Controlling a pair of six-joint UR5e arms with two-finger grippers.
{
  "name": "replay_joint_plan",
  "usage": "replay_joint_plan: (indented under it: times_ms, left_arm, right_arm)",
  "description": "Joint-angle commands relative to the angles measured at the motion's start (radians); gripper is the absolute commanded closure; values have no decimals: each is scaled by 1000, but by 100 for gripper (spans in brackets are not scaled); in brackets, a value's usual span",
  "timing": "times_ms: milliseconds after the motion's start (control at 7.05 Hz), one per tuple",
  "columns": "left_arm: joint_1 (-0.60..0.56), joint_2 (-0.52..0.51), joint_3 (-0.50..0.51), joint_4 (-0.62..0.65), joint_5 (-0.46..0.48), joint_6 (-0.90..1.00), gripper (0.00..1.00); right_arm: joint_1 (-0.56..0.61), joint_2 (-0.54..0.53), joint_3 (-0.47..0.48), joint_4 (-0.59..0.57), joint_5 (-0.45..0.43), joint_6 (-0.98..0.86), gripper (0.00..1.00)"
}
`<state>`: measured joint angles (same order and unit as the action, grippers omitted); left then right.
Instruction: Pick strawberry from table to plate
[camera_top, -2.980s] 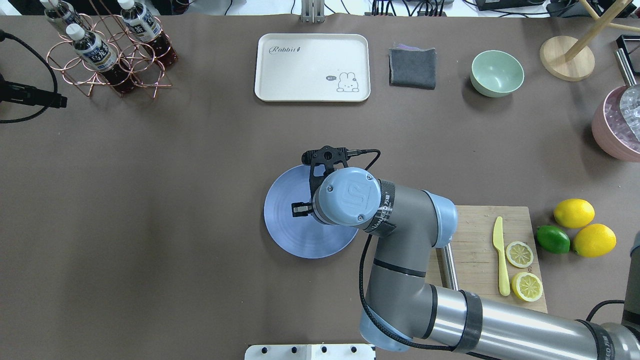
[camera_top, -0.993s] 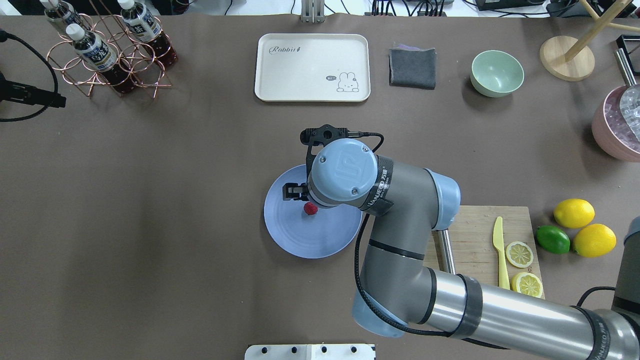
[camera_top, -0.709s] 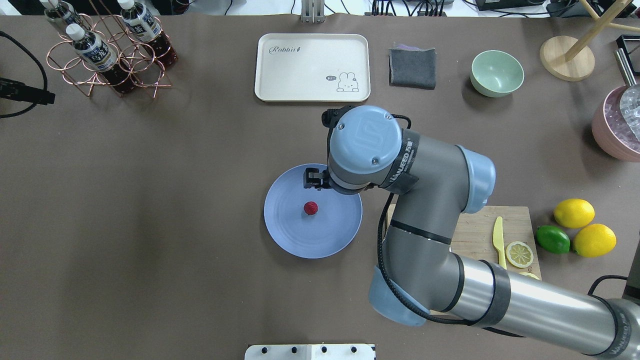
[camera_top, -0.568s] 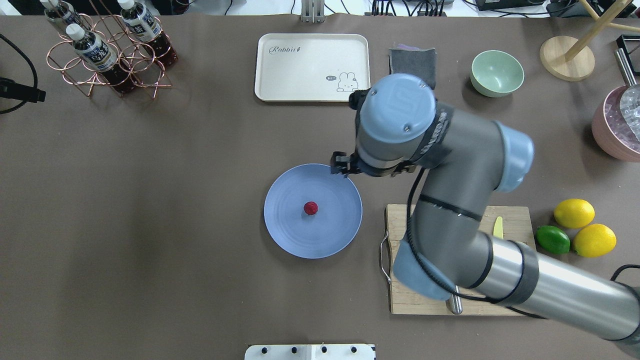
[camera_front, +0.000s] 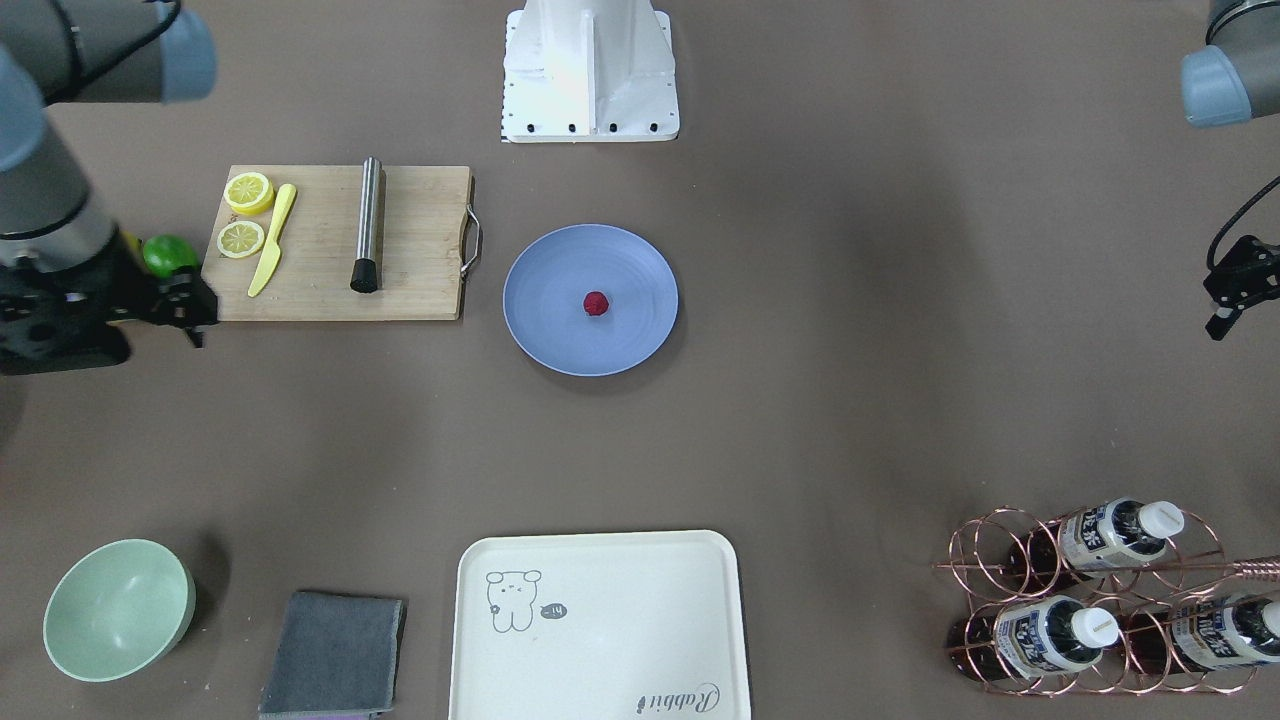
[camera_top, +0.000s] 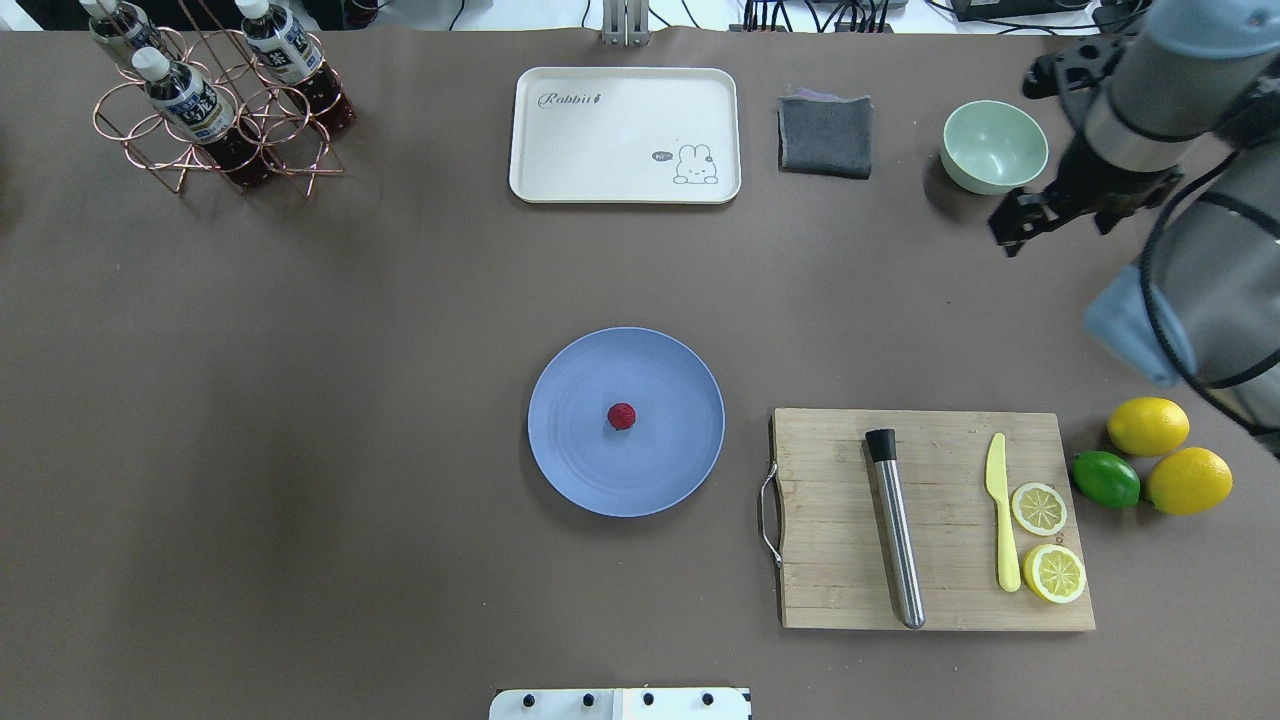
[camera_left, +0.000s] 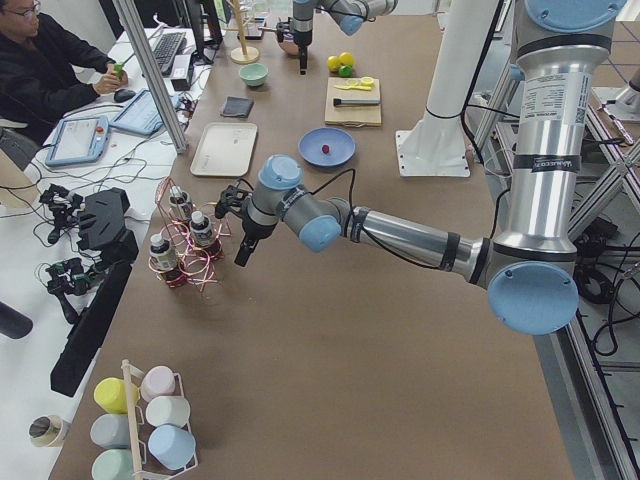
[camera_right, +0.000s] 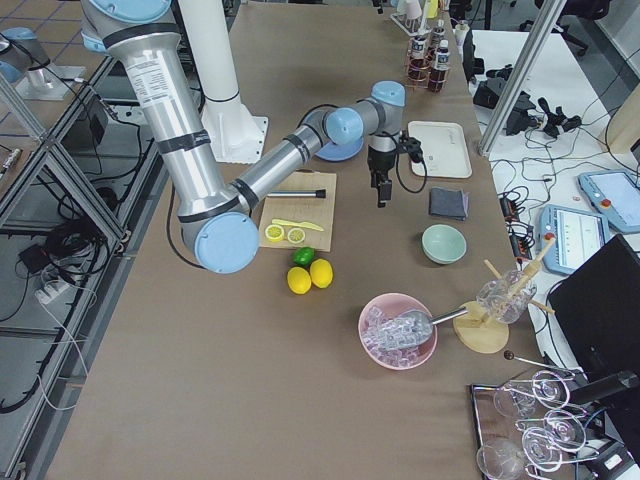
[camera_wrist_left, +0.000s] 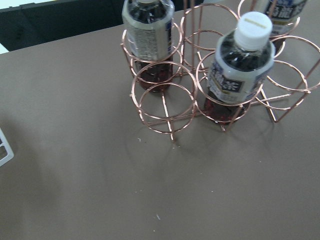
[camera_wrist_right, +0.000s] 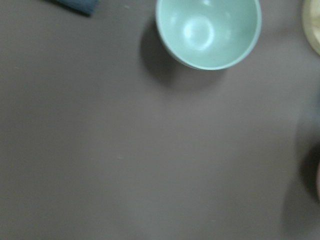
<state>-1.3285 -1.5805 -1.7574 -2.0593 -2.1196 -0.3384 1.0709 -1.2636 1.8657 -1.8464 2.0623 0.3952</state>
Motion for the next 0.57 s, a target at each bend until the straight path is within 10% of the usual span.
replay_joint_plan:
  times_ms: [0,426]
  left_arm:
    - [-130,7,-1,179,-3,239,2]
    - [-205,11,33,318,-69,326,2]
  right_arm:
    - [240,-162,-71,39,111,-273,0]
    - [484,-301,-184,137,232,-513,0]
